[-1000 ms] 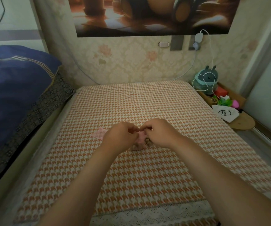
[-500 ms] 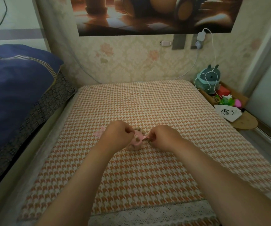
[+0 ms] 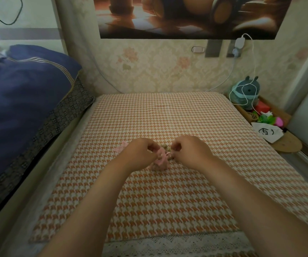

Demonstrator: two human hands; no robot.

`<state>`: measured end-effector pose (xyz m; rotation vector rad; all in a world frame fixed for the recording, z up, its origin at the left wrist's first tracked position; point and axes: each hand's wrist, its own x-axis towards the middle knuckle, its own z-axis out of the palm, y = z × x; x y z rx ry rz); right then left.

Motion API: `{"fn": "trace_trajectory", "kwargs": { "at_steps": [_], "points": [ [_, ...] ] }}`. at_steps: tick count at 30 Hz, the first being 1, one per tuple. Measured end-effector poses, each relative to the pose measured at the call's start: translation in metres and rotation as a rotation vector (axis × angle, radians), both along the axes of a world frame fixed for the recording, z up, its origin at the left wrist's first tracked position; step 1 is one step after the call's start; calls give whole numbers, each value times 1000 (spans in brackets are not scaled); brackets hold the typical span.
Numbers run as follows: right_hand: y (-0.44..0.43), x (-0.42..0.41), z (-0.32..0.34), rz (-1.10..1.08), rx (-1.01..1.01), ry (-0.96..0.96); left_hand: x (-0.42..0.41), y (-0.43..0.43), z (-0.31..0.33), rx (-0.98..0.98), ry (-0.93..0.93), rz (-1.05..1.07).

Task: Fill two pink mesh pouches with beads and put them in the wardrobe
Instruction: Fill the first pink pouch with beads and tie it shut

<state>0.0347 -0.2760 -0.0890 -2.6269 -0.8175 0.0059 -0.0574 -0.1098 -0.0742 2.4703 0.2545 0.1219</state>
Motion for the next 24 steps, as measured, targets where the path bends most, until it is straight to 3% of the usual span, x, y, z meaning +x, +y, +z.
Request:
{"fn": "trace_trajectory", "kwargs": {
  "at_steps": [6, 14, 20, 24],
  "points": [
    [5, -19, 22, 93, 381, 46, 2, -1, -2, -12, -15, 4],
    [12, -29, 16, 211, 215, 17, -1, 0, -3, -60, -19, -16],
    [4, -9, 12, 138, 298, 30, -2, -3, -1, -52, -15, 7],
    [-13, 7, 9, 51, 248, 64, 2, -6, -2, -29, 13, 26]
  ]
}}
